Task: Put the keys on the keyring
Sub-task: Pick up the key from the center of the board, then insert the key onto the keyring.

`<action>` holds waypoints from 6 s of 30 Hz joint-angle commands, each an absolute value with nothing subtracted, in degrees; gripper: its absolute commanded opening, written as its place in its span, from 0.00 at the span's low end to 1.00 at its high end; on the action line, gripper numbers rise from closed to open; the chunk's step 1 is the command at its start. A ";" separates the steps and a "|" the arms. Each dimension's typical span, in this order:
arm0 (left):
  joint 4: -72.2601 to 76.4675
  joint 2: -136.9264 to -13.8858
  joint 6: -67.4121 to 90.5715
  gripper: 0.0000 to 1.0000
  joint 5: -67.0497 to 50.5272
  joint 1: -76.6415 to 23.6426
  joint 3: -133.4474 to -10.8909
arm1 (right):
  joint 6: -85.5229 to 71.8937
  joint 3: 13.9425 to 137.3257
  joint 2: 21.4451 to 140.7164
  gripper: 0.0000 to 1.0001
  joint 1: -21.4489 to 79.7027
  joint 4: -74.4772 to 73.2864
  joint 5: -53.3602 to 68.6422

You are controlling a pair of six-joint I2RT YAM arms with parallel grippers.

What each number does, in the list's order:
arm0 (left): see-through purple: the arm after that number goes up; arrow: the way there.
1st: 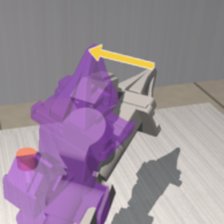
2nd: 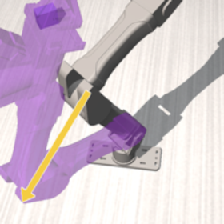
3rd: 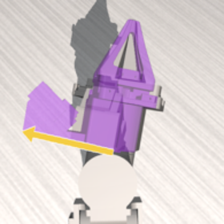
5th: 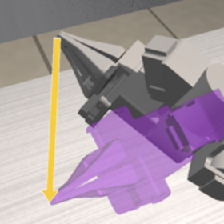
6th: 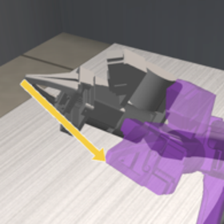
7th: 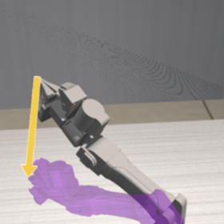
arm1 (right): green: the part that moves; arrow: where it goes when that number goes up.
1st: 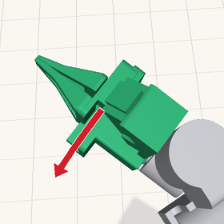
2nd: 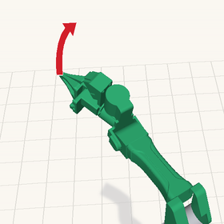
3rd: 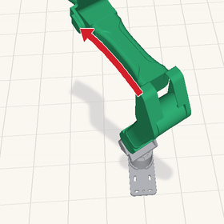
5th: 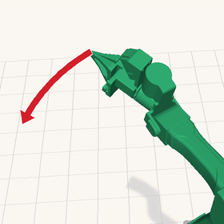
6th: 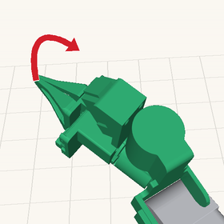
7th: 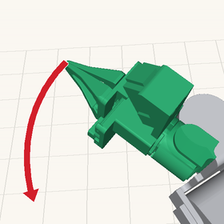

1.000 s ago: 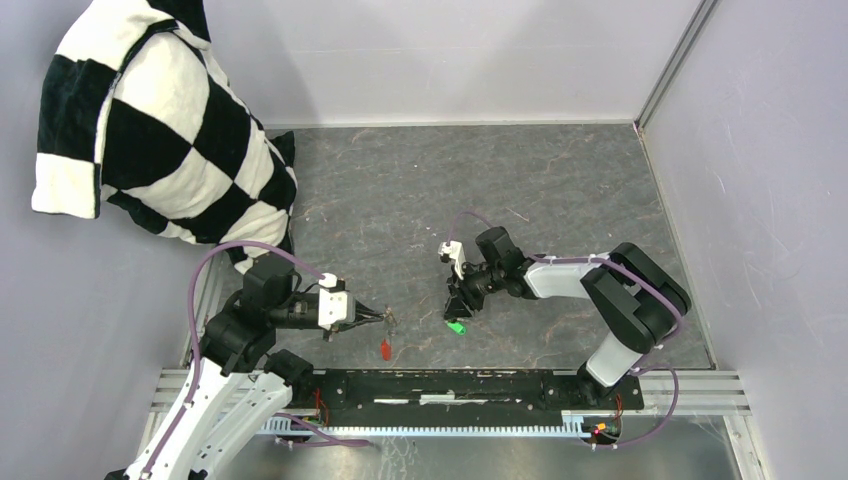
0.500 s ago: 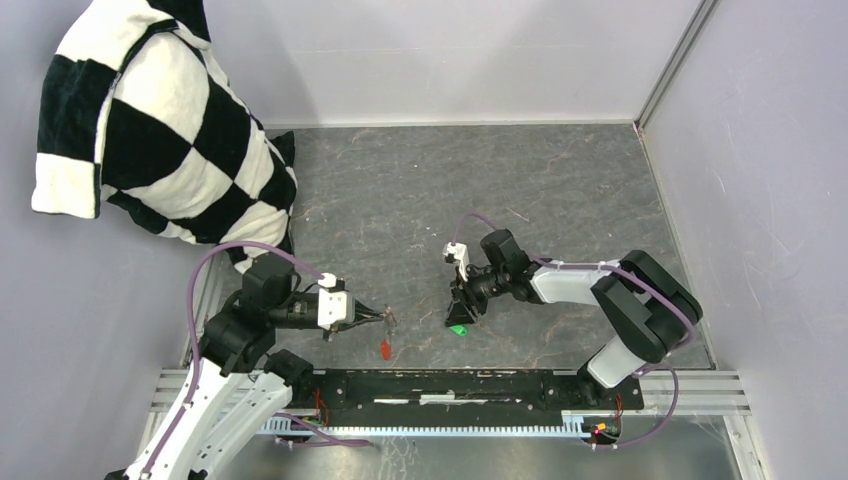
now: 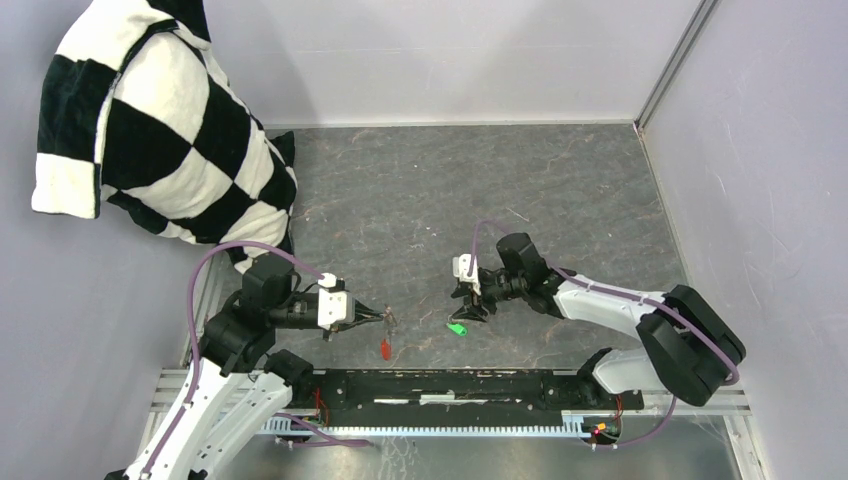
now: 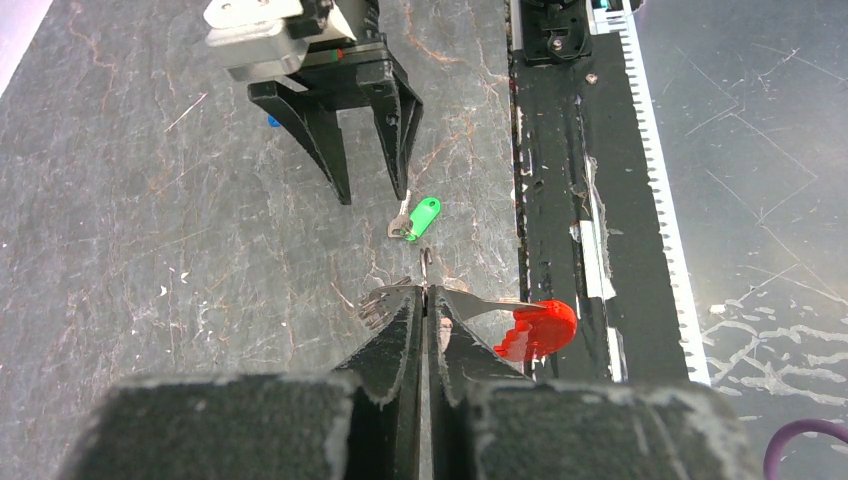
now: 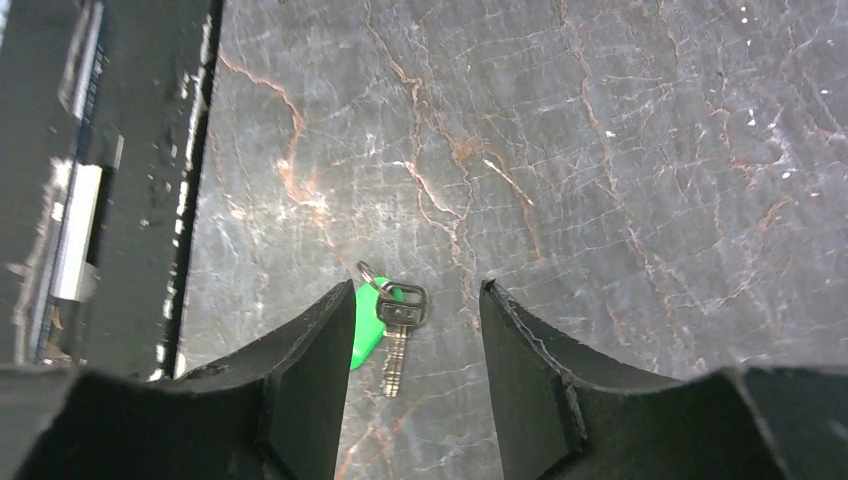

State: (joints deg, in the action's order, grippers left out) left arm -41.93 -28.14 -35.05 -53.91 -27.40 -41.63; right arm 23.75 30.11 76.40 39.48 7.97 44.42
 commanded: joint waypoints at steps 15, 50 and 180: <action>-41.31 -28.97 -37.48 0.02 -53.44 -27.42 -44.68 | 48.73 41.27 87.50 0.42 45.19 -9.39 42.48; -41.39 -29.00 -36.87 0.02 -52.03 -27.42 -44.98 | 47.26 44.08 90.53 0.00 48.12 -10.03 39.42; -34.45 -23.35 -37.70 0.02 -51.92 -27.41 -41.70 | -20.04 62.60 71.53 0.00 70.71 -5.11 -5.45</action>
